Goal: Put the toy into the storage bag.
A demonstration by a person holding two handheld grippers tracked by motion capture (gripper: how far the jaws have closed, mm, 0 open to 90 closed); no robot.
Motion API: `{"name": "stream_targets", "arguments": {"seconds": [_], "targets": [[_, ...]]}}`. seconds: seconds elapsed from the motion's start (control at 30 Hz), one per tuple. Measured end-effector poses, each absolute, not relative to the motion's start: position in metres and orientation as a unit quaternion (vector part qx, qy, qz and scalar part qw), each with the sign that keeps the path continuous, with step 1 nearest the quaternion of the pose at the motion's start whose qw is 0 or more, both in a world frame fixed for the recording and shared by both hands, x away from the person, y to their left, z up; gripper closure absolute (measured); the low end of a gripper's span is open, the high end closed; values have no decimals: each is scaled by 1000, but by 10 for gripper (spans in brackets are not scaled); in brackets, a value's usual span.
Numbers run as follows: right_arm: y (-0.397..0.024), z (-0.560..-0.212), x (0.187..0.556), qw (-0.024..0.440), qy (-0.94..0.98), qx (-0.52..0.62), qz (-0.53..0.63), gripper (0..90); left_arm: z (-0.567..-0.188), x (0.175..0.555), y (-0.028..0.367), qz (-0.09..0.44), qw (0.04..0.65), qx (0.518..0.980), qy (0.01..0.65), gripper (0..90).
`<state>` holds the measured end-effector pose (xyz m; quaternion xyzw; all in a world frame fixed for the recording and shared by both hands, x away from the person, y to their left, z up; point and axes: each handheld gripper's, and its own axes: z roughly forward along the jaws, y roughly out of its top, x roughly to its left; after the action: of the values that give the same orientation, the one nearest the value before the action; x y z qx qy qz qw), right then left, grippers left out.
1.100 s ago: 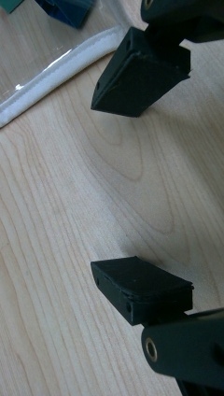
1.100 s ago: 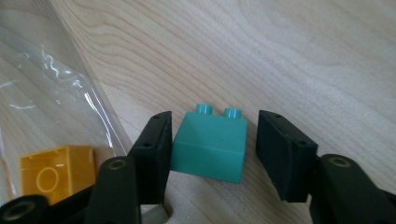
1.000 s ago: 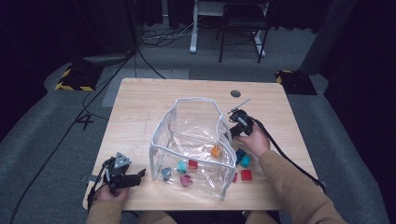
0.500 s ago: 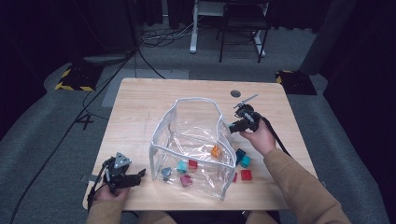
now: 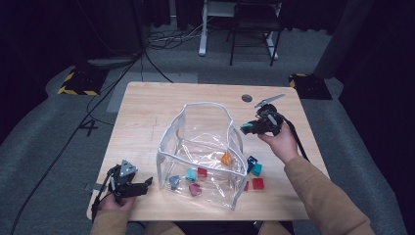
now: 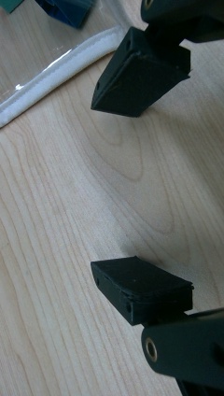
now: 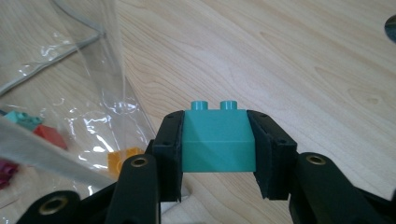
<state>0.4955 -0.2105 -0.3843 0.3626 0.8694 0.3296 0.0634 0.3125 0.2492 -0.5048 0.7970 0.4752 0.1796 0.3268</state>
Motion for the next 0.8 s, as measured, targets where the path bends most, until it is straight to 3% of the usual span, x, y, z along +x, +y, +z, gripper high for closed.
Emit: {"name": "stream_targets", "arguments": {"seconds": [0.8], "targets": [[-205, -283, 438, 94, 858, 279, 421, 587, -505, 312, 249, 180, 327, 797, 476, 204]]}}
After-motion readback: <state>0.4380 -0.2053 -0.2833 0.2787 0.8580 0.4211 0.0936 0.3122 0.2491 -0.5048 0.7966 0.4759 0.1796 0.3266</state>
